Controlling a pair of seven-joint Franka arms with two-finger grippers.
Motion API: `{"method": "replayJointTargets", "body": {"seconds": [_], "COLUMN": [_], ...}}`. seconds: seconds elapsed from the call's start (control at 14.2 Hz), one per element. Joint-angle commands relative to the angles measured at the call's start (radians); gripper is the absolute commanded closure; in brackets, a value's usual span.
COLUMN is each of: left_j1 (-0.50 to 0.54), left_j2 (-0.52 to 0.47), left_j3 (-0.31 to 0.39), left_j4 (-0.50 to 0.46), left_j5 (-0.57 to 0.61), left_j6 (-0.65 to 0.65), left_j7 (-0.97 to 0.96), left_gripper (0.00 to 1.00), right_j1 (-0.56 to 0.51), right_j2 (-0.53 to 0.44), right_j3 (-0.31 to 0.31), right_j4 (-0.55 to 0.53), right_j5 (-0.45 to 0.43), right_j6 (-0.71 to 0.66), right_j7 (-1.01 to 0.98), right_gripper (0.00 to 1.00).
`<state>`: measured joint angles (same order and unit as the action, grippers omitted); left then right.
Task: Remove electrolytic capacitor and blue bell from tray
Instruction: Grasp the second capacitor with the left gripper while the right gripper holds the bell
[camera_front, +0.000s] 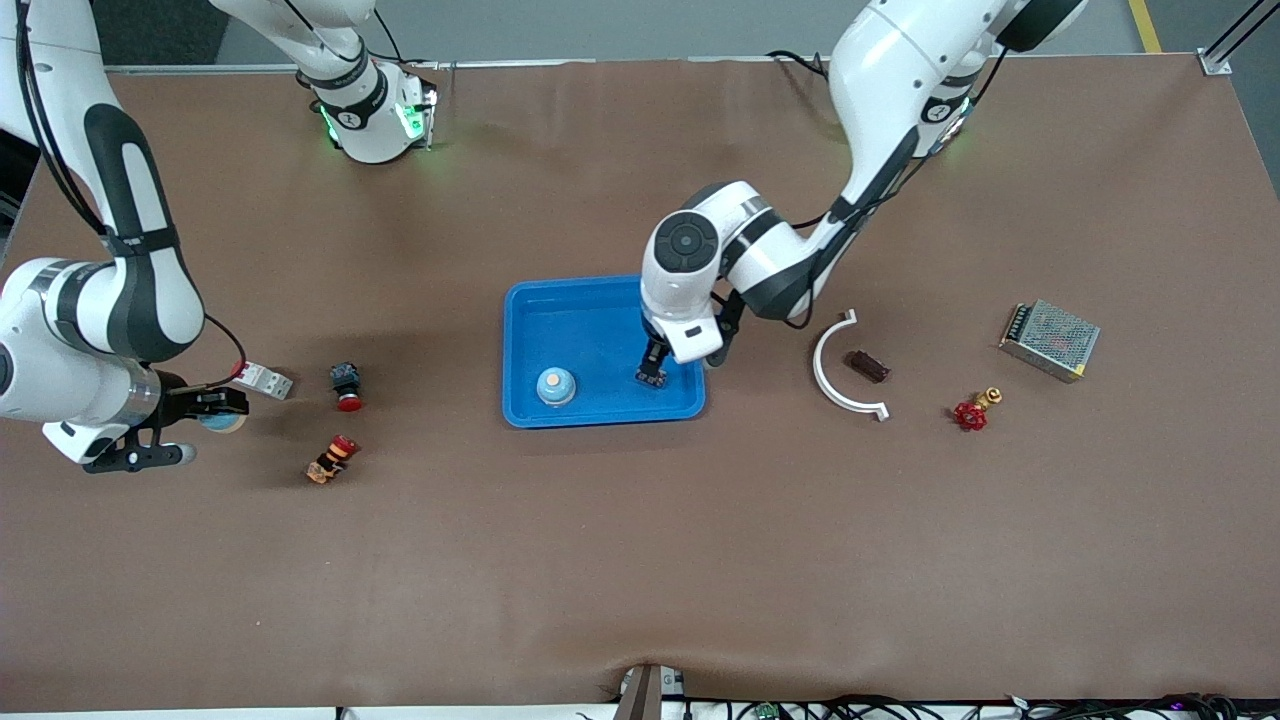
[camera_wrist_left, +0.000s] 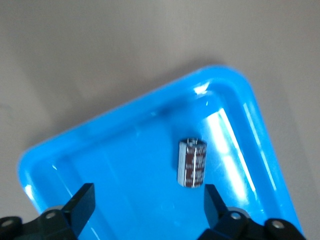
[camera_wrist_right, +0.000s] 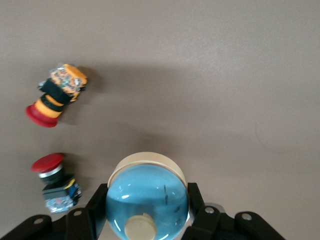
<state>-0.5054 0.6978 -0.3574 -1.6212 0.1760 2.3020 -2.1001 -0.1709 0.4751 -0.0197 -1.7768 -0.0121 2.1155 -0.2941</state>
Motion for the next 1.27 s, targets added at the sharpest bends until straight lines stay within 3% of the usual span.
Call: {"method": "replayJointTargets", "body": {"seconds": [0.0,0.49,1.2], "left_j1": [-0.054,-0.073,-0.065], "left_j2": [0.049,0.107,0.114], "left_j3": [0.046,0.075,0.077], "left_j4": [0.032,0.030,0.076], "left_j5": [0.020,0.046,0.045], "left_j6": [0.043,0.129,0.137], "left_j7": [-0.055,-0.074,-0.070], "left_gripper": [0.16,0.33,0.31], "right_j1": [-0.045,-0.075,-0.084], "right_j2": [0.036,0.105,0.161], "right_j3": [0.020,0.021,0.020], "right_j4": [-0.001,-0.003,-0.038], "right_j5": [0.029,0.107,0.112], "right_j6": [0.049,0.124,0.228], "right_j7": [-0.054,-0.129,-0.129], "right_gripper": [1.00,1.00,1.00]}}
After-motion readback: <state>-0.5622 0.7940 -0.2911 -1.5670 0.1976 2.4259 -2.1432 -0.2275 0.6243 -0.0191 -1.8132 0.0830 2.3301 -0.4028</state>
